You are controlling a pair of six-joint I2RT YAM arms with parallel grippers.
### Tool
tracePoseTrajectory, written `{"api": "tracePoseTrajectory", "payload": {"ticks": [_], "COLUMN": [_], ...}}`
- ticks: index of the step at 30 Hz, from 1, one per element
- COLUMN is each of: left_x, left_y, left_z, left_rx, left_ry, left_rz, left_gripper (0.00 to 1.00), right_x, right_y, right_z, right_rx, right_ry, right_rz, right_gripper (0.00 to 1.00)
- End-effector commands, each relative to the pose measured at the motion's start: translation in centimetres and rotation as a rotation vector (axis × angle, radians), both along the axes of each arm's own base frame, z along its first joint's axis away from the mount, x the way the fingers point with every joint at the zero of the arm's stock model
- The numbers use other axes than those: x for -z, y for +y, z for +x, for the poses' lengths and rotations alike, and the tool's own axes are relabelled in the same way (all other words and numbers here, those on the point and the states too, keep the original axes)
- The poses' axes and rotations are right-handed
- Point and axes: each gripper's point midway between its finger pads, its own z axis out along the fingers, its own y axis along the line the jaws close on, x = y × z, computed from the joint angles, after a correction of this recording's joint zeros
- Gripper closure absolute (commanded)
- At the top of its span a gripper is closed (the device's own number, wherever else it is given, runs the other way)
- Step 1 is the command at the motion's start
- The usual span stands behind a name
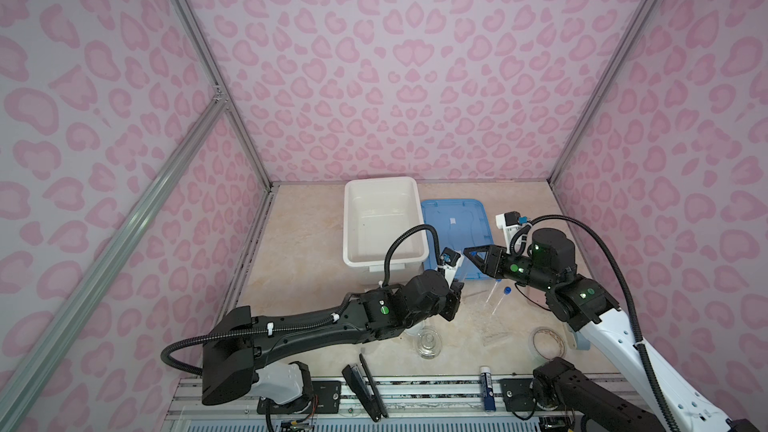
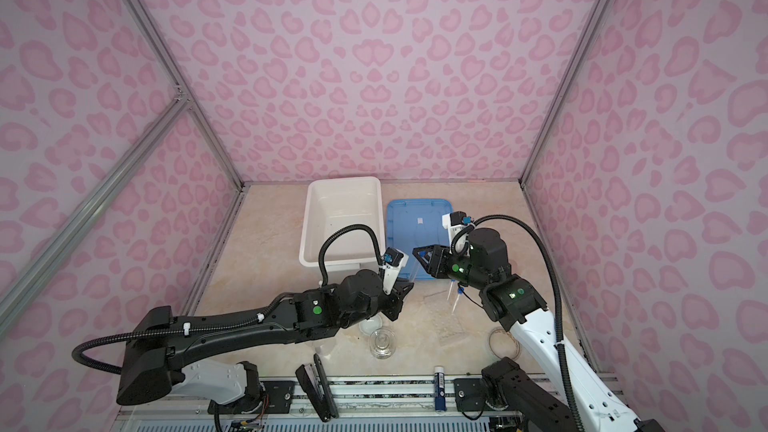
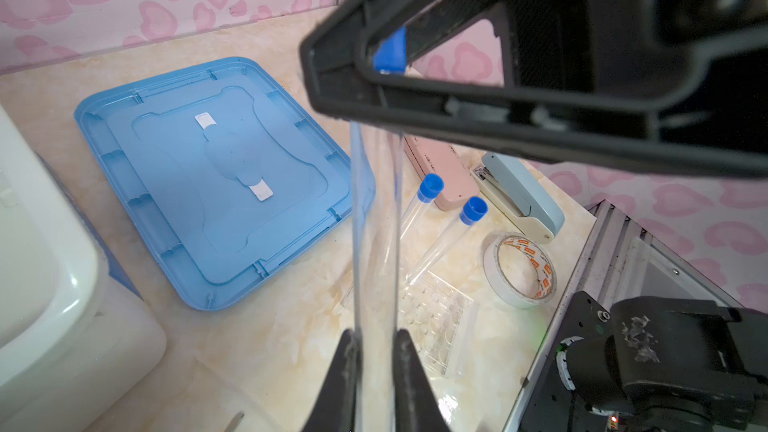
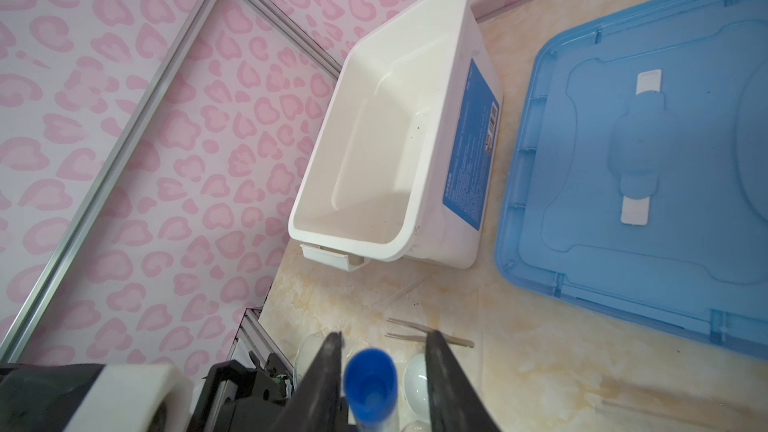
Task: Organize the chemistry lab equipment
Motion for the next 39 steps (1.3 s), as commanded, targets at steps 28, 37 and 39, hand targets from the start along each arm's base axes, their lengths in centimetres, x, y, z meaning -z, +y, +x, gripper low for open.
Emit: {"api": "tracePoseTrajectory", "payload": {"ticks": [28,37,39], "left_x": [-2.6,-1.3,-1.0], "left_y": [1.0,1.1,0.8], "left_z": [-0.4,-0.3,-0.5], "left_rx": [-0.018,-0.029,-0.016], "left_ry": [-0.012,0.008,0.024], "left_rz": [-0.150,-0.128,-0.147], "left_gripper": [0.09,0.11,0.11], "right_x": [-0.1,1.9,2.1], "right_y": [-3.6,-8.2,-9.4], "right_z": [-1.3,-3.6,-4.0], "right_rx": [0.095,0.240,0.288], "right_ry": [-0.124,-0.242,-0.265], "right_rz": [-0.180,-0.417,-0.433], "right_gripper": [0.82,0.83,0.83]}}
